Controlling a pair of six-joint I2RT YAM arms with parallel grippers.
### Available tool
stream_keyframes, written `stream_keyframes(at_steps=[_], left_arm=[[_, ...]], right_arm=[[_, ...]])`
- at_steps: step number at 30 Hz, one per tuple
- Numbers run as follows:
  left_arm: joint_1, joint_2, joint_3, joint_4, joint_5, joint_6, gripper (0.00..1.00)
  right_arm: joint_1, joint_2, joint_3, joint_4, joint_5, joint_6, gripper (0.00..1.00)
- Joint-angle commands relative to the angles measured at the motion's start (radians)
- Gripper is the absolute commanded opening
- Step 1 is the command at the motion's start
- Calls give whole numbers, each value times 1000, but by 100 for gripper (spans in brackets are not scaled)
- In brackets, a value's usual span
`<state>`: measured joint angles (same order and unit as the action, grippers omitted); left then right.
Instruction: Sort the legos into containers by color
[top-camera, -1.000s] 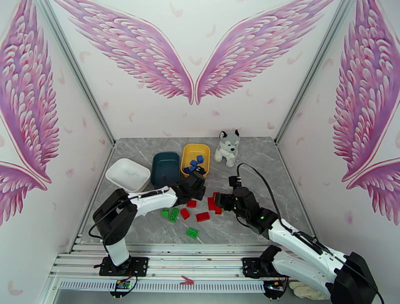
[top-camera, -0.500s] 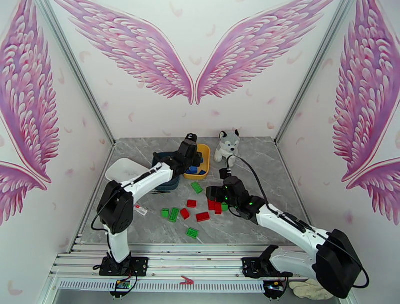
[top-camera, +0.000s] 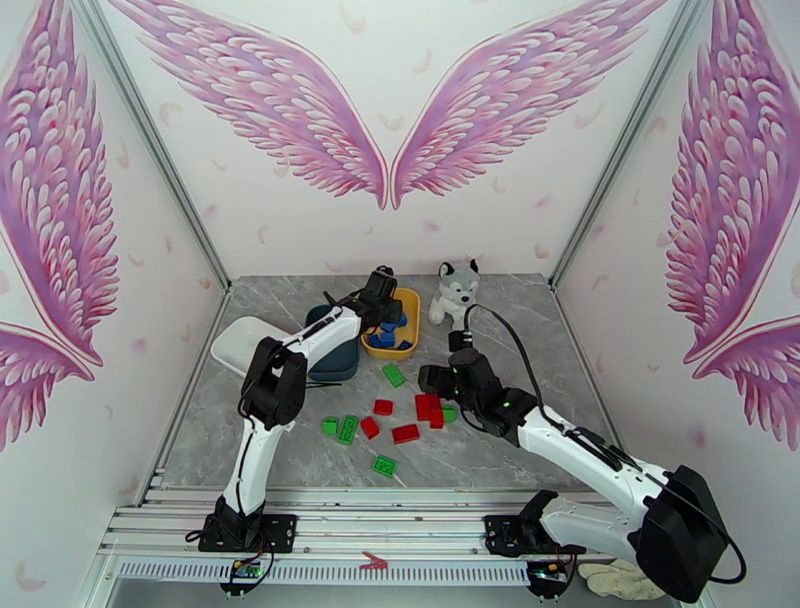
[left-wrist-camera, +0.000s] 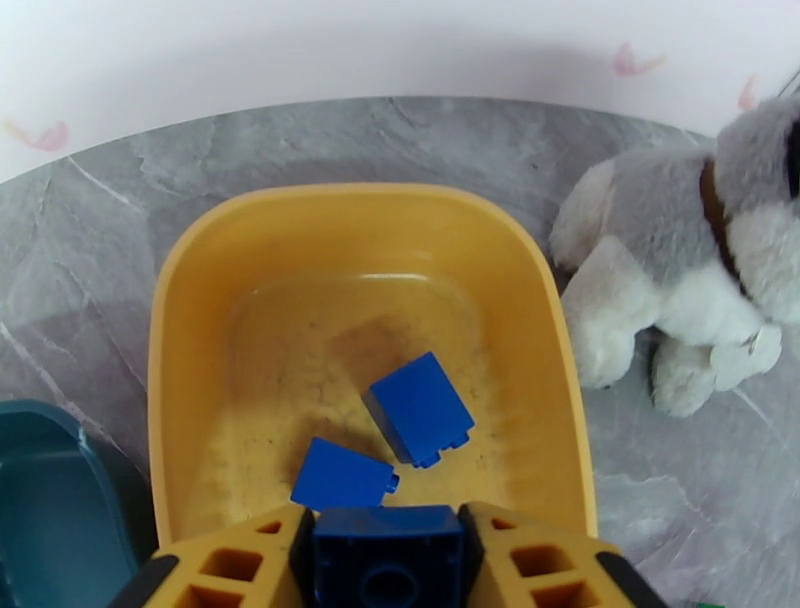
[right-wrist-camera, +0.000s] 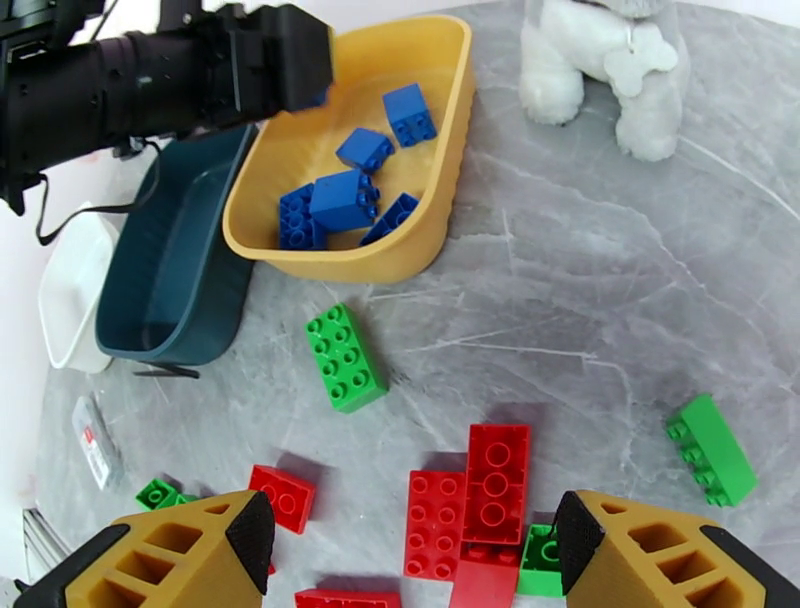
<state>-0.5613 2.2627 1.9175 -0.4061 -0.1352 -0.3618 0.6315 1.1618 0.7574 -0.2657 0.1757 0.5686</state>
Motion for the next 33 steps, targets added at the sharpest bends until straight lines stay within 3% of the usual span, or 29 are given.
stream_keyframes(at_steps=[1, 4, 7, 17, 26, 33], left_arm=[[-6, -38, 18, -8, 6, 4, 64], [-27, -137, -63, 26, -24, 16, 72], [-57, -265, -171, 58, -55, 27, 73], [-197, -720, -779, 236, -190, -16, 76], [-262, -1015, -1226, 336, -282, -116, 81], [-270, -1098, -1355, 371, -279, -181, 90]], right_arm=[[6, -19, -18, 7, -10, -40, 79], [6, -19, -33, 28, -24, -56, 80], [7, -19, -40, 41, -52, -72, 77], [43, -49, -108, 79, -116, -49, 71], [202, 37, -65, 31, -56, -77, 71], [300, 109, -15, -4, -6, -99, 70]])
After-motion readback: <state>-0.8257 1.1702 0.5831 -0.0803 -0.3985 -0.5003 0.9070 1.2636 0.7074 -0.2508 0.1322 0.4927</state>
